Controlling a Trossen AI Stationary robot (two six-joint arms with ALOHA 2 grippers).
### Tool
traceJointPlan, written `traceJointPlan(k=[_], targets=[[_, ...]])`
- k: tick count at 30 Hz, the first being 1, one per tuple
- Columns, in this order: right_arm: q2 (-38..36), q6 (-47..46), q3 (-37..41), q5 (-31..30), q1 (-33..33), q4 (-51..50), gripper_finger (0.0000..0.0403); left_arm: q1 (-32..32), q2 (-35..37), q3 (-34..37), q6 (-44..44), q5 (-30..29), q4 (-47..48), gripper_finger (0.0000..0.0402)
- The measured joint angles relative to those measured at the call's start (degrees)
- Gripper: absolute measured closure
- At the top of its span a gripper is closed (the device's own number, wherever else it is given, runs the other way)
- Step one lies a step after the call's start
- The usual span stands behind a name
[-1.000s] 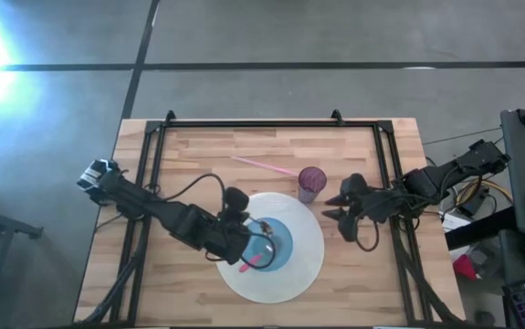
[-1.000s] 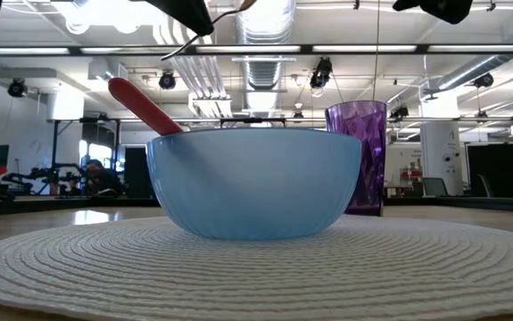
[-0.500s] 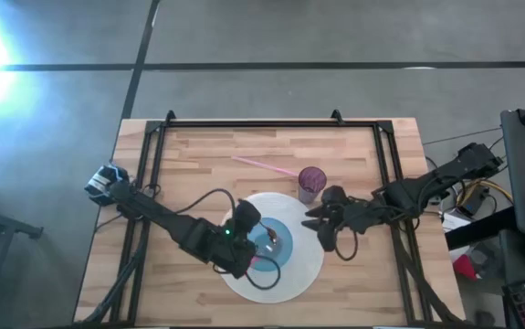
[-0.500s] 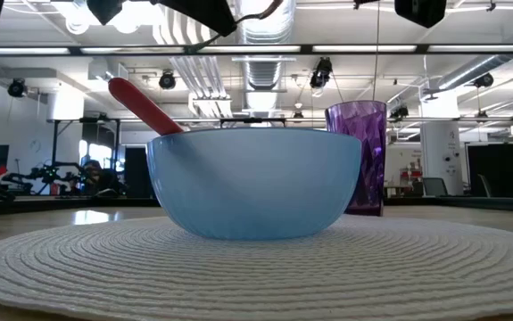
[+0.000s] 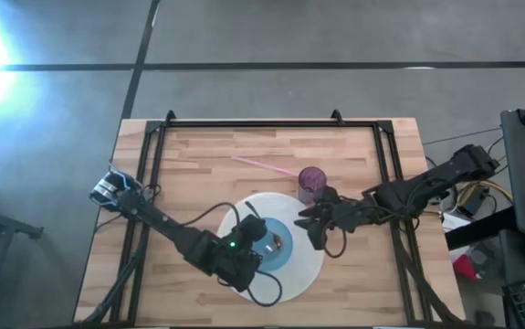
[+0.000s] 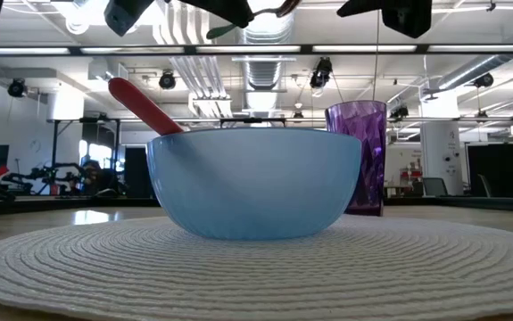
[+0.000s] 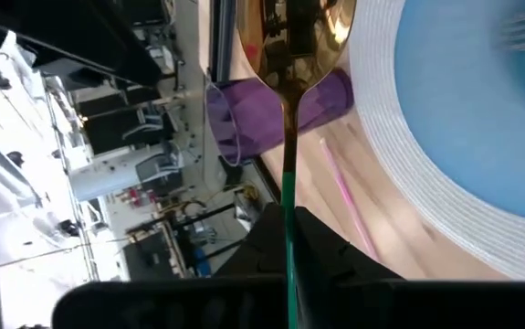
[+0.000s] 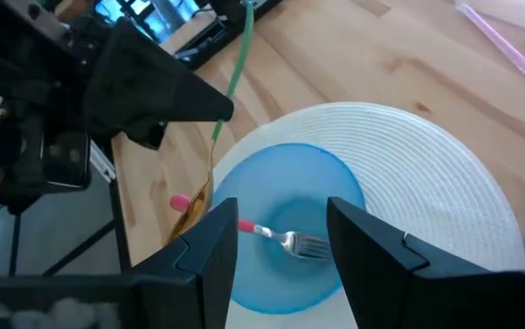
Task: Pick & Place Utensil
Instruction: Put the green spoon in the blue bowl
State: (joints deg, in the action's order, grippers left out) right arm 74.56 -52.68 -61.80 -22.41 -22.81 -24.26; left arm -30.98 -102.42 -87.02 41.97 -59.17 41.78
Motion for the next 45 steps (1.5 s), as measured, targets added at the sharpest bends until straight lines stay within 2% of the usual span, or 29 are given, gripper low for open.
traceJointPlan(k=[8,12,23,27,33,45], targets=[[3.77,3.52,-0.06,0.85,0.04,8.65,0.0239,-0.98,-0.43,0.02,5.72,-1.71,-6.45,0.0401],[4.1,5.17,-1.38,0.57,0.89,8.62,0.0239,-2.13,-0.43,0.02,11.02,-2.35,-10.75,0.0401],[2.7,8.35,-4.57,-0.07,4.37,10.33,0.0239,-4.81,-0.43,0.02,21.31,-2.46,-13.59,0.0401],[3.65,8.37,-4.59,0.82,5.38,11.91,0.0239,-4.78,-0.43,0.02,23.15,-2.48,-14.26,0.0401],[7.83,8.78,-4.57,5.72,5.79,17.7,0.0239,-4.99,-0.42,0.02,25.2,-1.35,-14.64,0.0401],[10.97,9.44,-4.57,7.95,6.34,20.07,0.0239,-5.09,-0.41,0.04,25.45,0.03,-15.04,0.0401]])
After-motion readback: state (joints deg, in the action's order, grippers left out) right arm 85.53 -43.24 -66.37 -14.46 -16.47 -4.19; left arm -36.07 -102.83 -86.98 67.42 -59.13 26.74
